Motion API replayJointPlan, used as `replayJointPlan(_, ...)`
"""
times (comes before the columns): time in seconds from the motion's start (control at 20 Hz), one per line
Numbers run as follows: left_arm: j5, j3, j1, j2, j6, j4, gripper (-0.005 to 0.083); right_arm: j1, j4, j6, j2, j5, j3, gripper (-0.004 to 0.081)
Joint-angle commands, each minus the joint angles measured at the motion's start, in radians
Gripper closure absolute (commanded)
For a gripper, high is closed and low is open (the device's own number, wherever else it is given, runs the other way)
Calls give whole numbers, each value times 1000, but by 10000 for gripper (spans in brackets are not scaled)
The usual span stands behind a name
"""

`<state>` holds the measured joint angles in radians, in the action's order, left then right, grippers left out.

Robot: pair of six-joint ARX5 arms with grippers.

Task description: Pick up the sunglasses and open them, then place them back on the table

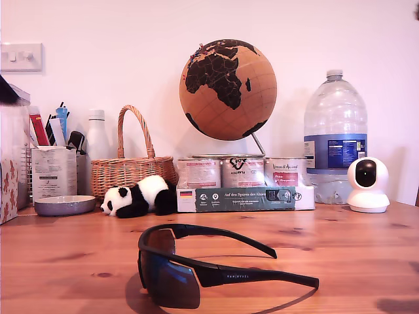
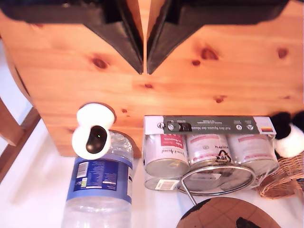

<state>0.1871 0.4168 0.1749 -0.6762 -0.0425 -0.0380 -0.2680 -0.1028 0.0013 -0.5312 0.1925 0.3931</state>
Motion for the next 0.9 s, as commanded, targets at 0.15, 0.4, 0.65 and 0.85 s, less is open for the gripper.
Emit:
replayJointPlan(0.15,-50,-78,-4,244,66,-51,788,-1,-63,-2,211,1,-31,780)
replayJointPlan(0.4,-57,-78,-4,365,69,-74,788,-1,-217,51,283,0,-30,780)
replayJointPlan(0.65,-57,-78,-4,375,69,-132,788,0,-368,51,283,0,-30,780)
replayJointPlan(0.85,-57,-78,-4,375,69,-235,788,0,-478,51,283,0,-30,780)
